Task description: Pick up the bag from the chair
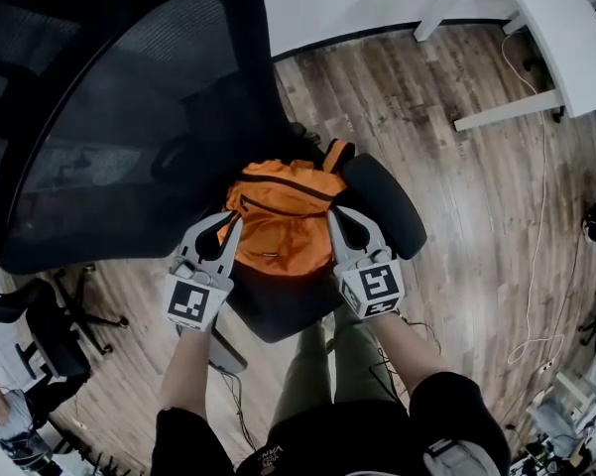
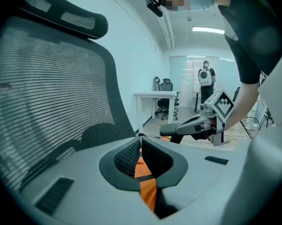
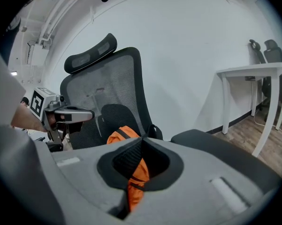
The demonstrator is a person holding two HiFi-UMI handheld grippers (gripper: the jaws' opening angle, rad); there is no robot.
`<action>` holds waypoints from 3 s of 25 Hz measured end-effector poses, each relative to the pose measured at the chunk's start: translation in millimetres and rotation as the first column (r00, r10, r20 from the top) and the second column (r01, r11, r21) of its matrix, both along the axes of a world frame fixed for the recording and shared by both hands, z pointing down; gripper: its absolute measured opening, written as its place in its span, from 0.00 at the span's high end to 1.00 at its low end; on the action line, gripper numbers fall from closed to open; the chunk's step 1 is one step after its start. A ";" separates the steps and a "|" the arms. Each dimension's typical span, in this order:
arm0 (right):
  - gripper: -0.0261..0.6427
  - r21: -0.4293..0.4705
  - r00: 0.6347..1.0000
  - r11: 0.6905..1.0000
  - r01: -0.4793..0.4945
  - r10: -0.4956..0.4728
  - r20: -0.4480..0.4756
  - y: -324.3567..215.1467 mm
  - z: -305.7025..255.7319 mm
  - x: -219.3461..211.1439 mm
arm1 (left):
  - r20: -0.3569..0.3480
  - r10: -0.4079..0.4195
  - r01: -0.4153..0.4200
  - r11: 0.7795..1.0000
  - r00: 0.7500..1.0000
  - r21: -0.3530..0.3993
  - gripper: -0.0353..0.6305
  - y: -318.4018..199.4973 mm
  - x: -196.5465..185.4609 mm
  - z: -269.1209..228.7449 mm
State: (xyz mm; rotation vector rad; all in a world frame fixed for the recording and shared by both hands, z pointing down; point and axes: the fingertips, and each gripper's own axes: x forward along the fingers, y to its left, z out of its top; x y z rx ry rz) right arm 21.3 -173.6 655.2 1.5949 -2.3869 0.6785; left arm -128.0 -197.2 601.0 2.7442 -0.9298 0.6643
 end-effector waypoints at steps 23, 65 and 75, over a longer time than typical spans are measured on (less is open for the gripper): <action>0.69 -0.144 0.999 0.989 -0.026 0.032 0.040 -8.3 71.0 3.0 | 0.111 0.018 -0.017 1.000 0.994 -0.012 0.82 -34.9 -6.8 76.2; 0.86 -0.159 0.991 0.986 0.045 -0.024 0.128 -10.3 87.2 -19.5 | 0.169 -0.141 0.169 0.971 0.976 -0.167 0.91 -41.9 -30.3 125.1; 0.89 -0.128 0.993 0.988 0.083 -0.071 0.095 -1.2 53.6 -33.0 | 0.152 -0.168 0.194 0.966 0.974 -0.172 0.93 -26.1 -47.1 101.0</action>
